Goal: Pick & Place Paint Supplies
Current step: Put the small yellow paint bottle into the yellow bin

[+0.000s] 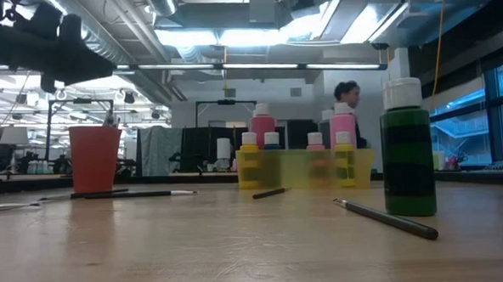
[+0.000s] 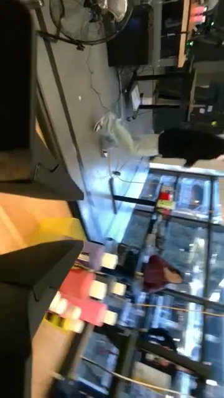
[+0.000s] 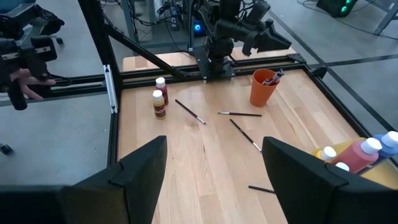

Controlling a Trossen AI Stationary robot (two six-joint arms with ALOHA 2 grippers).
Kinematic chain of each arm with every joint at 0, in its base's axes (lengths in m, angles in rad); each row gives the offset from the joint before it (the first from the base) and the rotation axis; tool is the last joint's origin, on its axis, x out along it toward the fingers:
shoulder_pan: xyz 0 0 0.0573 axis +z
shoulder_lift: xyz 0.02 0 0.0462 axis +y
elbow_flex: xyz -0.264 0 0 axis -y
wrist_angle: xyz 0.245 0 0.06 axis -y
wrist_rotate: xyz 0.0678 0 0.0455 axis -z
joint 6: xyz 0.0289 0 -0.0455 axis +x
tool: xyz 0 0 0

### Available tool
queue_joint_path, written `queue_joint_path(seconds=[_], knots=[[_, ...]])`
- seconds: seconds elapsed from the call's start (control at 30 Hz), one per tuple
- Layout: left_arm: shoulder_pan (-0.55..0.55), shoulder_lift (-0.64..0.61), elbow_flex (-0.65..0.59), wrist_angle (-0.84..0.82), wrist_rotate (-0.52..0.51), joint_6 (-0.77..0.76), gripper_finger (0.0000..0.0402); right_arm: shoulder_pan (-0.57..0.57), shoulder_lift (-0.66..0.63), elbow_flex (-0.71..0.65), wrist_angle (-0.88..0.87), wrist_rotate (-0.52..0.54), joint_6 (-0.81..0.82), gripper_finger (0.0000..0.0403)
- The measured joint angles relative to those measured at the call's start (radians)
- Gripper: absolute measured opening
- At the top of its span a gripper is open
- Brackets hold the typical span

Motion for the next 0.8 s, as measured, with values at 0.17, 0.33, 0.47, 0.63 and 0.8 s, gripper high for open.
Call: queue_joint_path(seconds=[0.17, 0.33, 0.47, 0.63, 0.8], knots=[[0.0, 0.0, 0.0, 0.256, 0.007, 0.052, 0.0138, 0.0, 0.0, 0.0, 0.001, -0.001, 0.0, 0.0268], [0.0, 0.007, 0.067, 0.426, 0.203, 0.131, 0.0142, 0.0, 0.0, 0.0, 0.001, 0.004, 0.0, 0.0268], [-0.013, 0.063, 0.179, 0.41, 0.355, 0.013, 0.0138, 0.0, 0.0, 0.0, 0.001, 0.025, -0.001, 0.0268], [-0.048, 0.22, 0.34, 0.336, 0.528, -0.07, 0.0137, -0.001, 0.0, 0.0, 0.003, 0.072, -0.012, 0.0268], [-0.107, 0.443, 0.508, 0.243, 0.667, -0.07, 0.0137, -0.017, 0.0, 0.0, 0.015, 0.079, -0.047, 0.0268]])
